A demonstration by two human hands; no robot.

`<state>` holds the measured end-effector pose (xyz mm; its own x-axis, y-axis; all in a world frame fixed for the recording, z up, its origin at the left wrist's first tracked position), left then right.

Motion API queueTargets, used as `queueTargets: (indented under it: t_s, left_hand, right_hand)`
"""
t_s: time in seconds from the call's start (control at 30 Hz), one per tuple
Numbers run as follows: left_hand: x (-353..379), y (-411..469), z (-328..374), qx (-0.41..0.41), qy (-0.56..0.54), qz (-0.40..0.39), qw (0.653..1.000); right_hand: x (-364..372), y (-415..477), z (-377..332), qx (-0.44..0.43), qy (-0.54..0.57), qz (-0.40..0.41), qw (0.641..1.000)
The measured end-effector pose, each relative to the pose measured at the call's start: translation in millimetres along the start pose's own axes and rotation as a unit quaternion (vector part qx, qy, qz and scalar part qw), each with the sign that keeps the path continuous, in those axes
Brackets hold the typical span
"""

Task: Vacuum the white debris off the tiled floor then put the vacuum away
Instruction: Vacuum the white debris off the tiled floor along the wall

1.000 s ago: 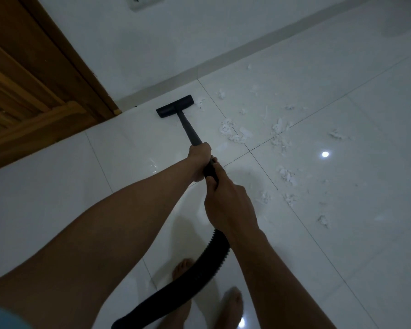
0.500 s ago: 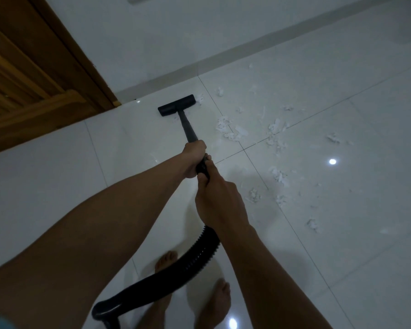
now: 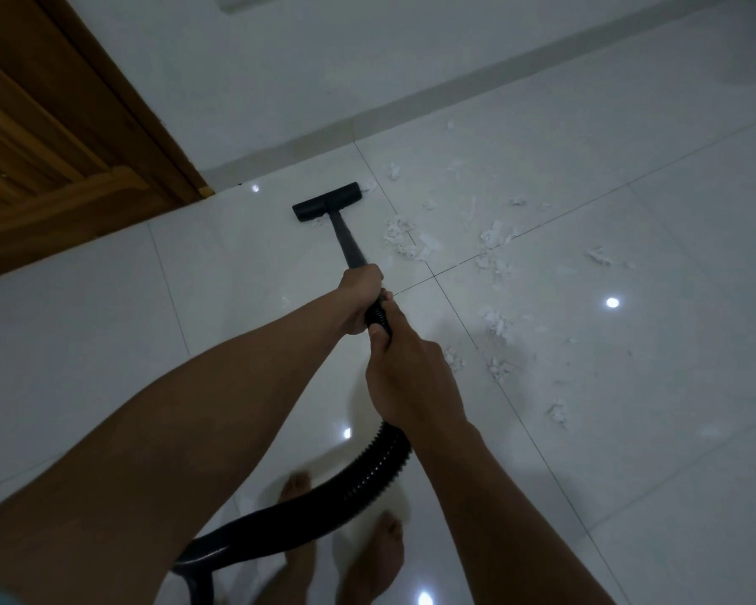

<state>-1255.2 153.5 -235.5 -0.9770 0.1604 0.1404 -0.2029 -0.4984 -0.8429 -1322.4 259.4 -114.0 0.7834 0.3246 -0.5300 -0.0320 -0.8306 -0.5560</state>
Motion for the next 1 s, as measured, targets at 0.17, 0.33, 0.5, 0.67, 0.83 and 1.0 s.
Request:
queueTargets:
  t_s: [0.17, 0.33, 0.5, 0.67, 0.83, 1.0]
  left_hand:
    - [1.5, -4.9, -3.5, 0.001, 0.006, 0.004, 1.000]
    - [-4.7, -11.1, -4.1, 0.009, 0.009, 0.006, 1.000]
    - [-12.7, -16.4, -11.3, 0.010, 0.009, 0.005, 1.000]
    - [-16.3, -20.1, -13.4, 0.018, 0.016, 0.007, 1.000]
    - [-20.0, -22.9, -10.2, 0.027, 0.016, 0.006, 0.999]
    - [-22.3, -24.2, -1.8, 0.028, 0.028, 0.003, 0.999]
  right_hand:
    - [1.2, -6.1, 0.1, -0.004, 0.002, -0.003, 1.000]
    - [7.3, -11.8, -4.4, -0.007, 0.004, -0.004, 1.000]
    - [15.7, -20.4, -9.4, -0.012, 0.005, -0.004, 1.000]
    - [20.7, -24.9, -10.1, -0.012, 0.005, 0.001, 1.000]
    - [23.5, -26.9, -13.8, -0.010, 0.011, 0.002, 1.000]
    - [24.7, -22.2, -17.3, -0.008, 0.018, 0.014, 1.000]
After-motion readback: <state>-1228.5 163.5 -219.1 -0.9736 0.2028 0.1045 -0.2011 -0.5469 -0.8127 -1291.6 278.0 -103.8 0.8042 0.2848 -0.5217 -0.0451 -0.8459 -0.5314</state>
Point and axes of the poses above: each hand's wrist, its own y-axis towards the middle knuckle, its own x-axis out of the palm, z = x × y, the point moved 9 cm from there along y, towards the middle knuckle, and after that the axes turned 10 degrees about -z, right-handed, at the moved point
